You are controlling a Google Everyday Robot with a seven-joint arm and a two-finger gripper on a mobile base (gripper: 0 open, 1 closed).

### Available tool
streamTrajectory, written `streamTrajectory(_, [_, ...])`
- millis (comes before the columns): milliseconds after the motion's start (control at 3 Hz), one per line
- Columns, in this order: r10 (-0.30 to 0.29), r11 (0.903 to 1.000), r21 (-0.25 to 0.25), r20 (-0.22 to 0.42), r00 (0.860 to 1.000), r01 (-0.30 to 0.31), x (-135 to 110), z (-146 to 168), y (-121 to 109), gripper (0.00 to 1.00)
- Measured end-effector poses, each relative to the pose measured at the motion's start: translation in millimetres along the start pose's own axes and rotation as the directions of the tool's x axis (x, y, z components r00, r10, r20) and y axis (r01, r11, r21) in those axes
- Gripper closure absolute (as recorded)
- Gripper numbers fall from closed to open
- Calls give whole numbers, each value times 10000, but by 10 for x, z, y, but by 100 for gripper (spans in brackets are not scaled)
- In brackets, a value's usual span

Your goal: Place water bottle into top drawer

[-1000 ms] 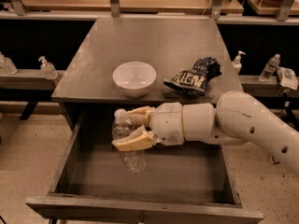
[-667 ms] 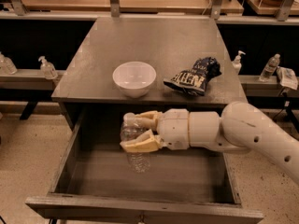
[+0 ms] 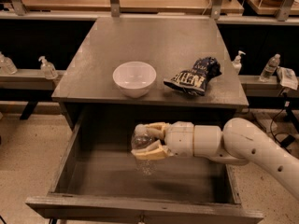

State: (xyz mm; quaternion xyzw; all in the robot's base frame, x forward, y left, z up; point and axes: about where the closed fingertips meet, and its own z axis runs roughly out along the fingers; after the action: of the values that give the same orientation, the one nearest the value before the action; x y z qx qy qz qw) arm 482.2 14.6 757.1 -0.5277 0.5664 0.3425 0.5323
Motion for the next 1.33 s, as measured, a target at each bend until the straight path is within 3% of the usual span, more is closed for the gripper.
streamTrajectory(333, [-14,10000,-26,-5,10000,14,3,10,7,84])
streamTrajectory(667, [44,9993,380,386,9992,-59,133,-18,17,60])
streamTrajectory(1000, [-27,9961,885,830,9965,-46,416,-50,30,36])
streamTrajectory(1333, [-20,9961,885,916,9958,-62,448,-33,41,5])
